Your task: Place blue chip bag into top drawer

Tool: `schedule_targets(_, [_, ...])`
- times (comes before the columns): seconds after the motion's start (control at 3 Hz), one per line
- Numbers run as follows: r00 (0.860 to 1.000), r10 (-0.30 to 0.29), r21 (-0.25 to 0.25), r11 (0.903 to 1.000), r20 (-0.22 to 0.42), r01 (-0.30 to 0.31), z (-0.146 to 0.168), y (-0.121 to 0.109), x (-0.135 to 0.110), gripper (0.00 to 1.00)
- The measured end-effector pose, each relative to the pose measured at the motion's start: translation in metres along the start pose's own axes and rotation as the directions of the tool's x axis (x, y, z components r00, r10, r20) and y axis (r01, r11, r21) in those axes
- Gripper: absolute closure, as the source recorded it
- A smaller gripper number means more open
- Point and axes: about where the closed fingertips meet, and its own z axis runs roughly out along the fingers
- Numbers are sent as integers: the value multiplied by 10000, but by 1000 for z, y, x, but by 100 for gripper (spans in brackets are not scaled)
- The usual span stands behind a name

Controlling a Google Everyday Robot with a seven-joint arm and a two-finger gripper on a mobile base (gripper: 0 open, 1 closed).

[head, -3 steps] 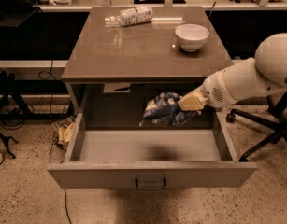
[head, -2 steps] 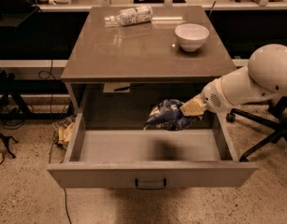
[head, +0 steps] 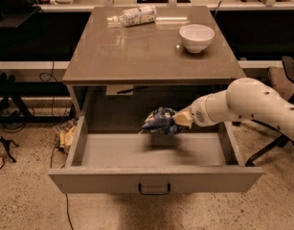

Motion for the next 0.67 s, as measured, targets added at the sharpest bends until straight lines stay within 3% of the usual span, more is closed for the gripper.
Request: schedule_targets(0.67, [9947,-59,719,9974,1023,-15,-3,0,-1,4])
